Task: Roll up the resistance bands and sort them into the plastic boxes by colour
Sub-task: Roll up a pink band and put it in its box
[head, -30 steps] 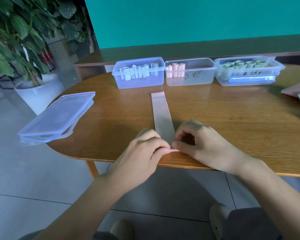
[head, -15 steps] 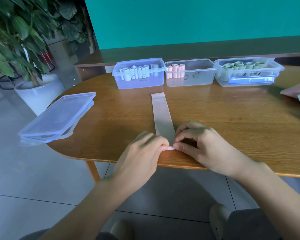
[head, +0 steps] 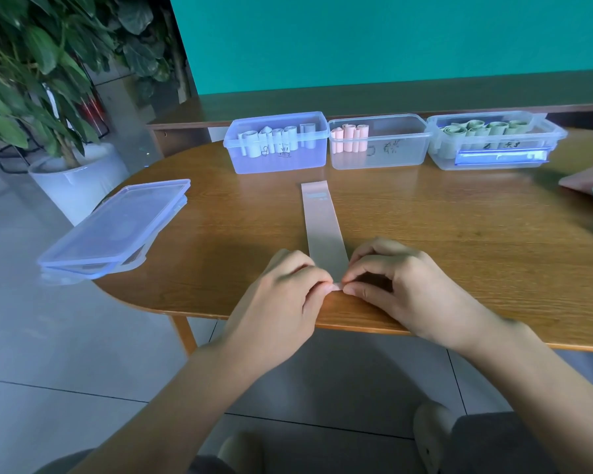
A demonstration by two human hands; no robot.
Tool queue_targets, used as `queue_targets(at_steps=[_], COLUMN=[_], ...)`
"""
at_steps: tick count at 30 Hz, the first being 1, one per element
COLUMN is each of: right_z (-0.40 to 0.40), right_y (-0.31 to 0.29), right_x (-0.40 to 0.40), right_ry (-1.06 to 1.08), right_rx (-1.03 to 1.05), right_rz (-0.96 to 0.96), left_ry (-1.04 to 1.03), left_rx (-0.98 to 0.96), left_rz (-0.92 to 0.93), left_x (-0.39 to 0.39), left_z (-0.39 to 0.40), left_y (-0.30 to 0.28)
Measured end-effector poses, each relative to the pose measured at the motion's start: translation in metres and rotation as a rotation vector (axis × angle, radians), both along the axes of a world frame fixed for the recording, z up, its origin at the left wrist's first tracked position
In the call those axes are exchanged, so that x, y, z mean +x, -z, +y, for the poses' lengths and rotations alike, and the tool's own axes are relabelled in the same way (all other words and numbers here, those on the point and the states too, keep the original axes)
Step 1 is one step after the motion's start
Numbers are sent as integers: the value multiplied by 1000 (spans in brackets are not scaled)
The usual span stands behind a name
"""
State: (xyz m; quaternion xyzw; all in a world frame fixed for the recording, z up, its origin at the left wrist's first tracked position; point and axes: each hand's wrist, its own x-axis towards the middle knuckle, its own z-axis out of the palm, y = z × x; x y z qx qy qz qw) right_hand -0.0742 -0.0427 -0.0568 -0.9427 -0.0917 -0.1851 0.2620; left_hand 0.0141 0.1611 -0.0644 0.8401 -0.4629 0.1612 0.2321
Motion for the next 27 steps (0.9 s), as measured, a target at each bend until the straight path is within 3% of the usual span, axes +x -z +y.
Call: queue_targets(at_steps=[8,13,27], right_z=[0,-1,-3], right_y=[2,3,5], right_x=[8,8,9], right_ry=[16,19,38], right_rx=[-31,-49,4], right_rz=[-8,-10,-48], left_ry=[-4,-8,-26], left_rx=[-19,-41,-6], left_rz=[-22,77,40], left_x=[4,6,11], left_z=[-2,-4,-8], left_y=[1,-2,-4])
